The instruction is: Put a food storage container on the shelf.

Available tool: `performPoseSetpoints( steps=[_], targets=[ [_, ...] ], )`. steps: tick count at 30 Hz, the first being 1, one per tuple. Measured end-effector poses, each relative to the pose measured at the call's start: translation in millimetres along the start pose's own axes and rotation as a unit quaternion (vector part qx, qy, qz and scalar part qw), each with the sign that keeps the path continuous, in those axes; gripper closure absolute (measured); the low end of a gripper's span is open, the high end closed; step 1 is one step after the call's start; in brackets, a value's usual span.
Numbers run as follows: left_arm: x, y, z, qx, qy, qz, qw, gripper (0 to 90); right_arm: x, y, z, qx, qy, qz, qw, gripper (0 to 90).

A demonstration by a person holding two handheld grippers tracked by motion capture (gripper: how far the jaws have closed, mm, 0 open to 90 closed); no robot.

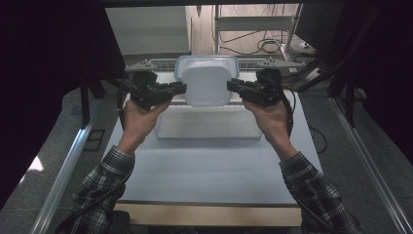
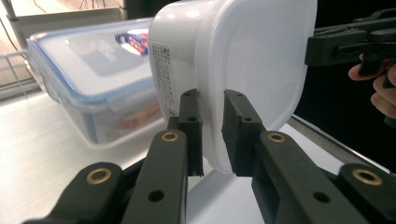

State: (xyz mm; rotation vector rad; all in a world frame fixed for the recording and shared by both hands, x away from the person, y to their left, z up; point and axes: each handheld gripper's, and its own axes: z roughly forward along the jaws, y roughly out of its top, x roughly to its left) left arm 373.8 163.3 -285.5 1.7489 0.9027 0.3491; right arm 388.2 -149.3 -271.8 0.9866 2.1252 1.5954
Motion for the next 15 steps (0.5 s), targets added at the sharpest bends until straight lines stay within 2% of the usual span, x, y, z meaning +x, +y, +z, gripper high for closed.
performPoseSetpoints(
  steps=[9,15],
  targets=[
    [7.1,24.1,2.8,-0.004,0.007,-0.002,1.0,78.8,-9.1,20.7,8.4,-0.011,-0.005,0.009,0.9999,78.5],
    [15.3,37.8,6.0,-0.005,0.01,-0.01,0.9999,78.8,-15.2,35.0,16.4,-0.013,-0.01,0.015,0.9997,78.2]
  ],
)
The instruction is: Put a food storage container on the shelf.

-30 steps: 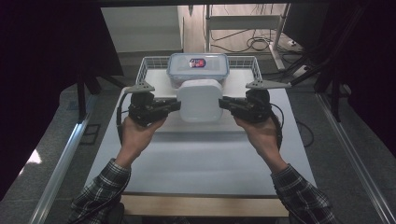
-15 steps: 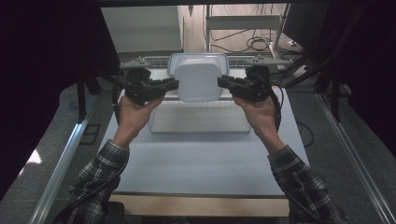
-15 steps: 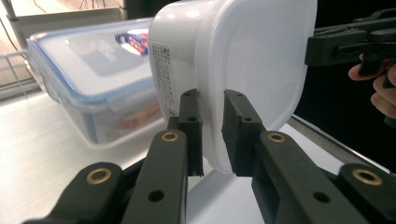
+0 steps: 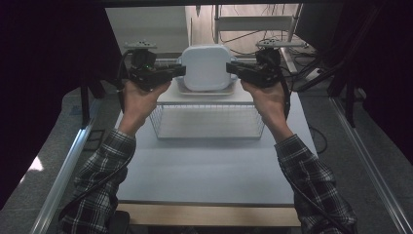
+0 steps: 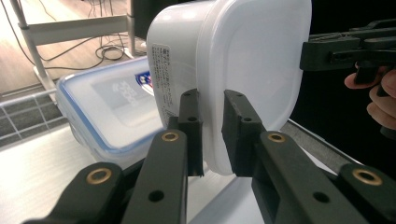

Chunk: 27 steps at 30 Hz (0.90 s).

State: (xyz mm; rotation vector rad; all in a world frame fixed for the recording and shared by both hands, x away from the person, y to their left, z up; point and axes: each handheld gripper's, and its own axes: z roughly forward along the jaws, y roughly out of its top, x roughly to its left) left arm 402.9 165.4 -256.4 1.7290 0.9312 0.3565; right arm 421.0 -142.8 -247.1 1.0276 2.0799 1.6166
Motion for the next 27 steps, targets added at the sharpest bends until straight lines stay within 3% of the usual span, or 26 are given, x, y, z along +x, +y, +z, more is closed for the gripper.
performPoseSetpoints(
  steps=[16,22,27],
  targets=[
    [18.8,12.2,14.2,-0.007,-0.004,-0.021,0.9997,77.0,-18.7,12.2,22.0,0.009,-0.003,0.034,0.9994,76.5],
    [21.2,13.6,18.8,-0.011,-0.01,-0.023,0.9996,65.0,-18.4,14.0,25.4,0.006,0.004,0.037,0.9993,71.8],
    [23.1,14.4,23.1,-0.011,-0.01,-0.021,0.9997,61.7,-19.2,15.9,29.0,0.006,-0.004,0.035,0.9994,67.5]
  ],
)
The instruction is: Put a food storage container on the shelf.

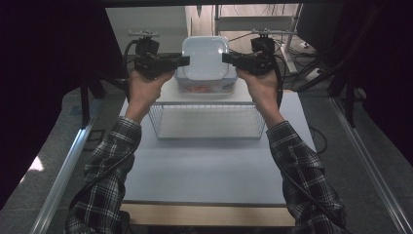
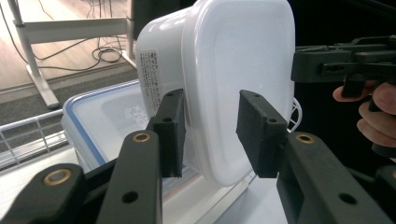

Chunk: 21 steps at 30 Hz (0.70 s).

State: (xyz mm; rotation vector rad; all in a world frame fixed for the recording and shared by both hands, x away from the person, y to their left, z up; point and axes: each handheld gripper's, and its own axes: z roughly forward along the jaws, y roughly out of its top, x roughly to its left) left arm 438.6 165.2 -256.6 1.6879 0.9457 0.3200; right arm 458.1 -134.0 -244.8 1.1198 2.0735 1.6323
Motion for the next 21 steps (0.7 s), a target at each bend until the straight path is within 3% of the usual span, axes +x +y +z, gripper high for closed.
performPoseSetpoints(
  steps=[11,17,21],
  targets=[
    [5.3,1.6,12.7,0.015,0.02,-0.003,0.9997,58.3,0.2,1.9,12.8,0.007,-0.022,-0.009,0.9997,61.5],
    [7.4,3.8,16.5,0.013,0.021,-0.007,0.9997,56.1,-1.9,3.4,16.1,0.006,-0.026,-0.005,0.9996,59.1],
    [6.6,5.5,19.7,0.009,0.033,-0.011,0.9994,51.5,-1.2,5.5,18.4,0.009,-0.043,-0.012,0.999,57.2]
  ],
)
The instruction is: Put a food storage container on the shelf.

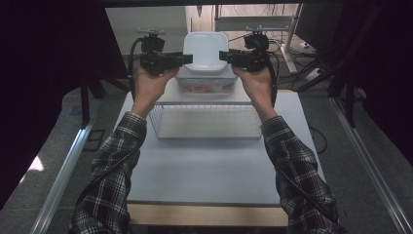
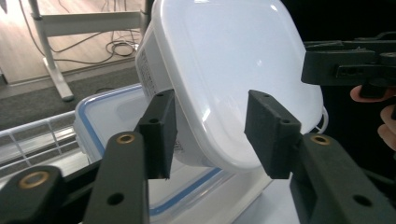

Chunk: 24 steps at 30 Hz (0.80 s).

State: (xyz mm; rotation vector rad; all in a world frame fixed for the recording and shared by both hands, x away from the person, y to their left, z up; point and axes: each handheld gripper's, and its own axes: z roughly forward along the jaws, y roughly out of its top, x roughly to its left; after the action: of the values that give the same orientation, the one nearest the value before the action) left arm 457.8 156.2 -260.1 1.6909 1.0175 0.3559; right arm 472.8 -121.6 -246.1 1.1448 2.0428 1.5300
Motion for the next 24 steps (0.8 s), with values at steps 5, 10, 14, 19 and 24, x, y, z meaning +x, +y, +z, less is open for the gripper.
performPoseSetpoints(
  steps=[5,10,14,19,24],
  targets=[
    [2.1,2.9,2.8,-0.004,0.009,-0.009,0.9999,45.7,0.0,0.7,3.9,0.0,-0.007,0.004,1.0,57.0],
    [3.2,5.0,5.6,-0.012,0.019,-0.006,0.9997,40.2,-2.0,1.8,7.5,-0.006,-0.021,0.008,0.9997,55.8],
    [5.8,4.0,7.8,-0.017,0.021,-0.007,0.9996,35.5,-4.9,2.0,9.6,-0.01,-0.021,0.015,0.9996,53.2],
    [7.0,1.6,5.6,-0.03,0.011,0.004,0.9995,26.7,-3.4,1.7,8.4,-0.019,-0.017,0.002,0.9997,43.8],
    [4.2,-2.3,-2.2,-0.042,-0.002,0.023,0.9989,17.0,-2.1,-0.2,3.4,-0.019,0.012,-0.008,0.9997,30.9]
  ],
)
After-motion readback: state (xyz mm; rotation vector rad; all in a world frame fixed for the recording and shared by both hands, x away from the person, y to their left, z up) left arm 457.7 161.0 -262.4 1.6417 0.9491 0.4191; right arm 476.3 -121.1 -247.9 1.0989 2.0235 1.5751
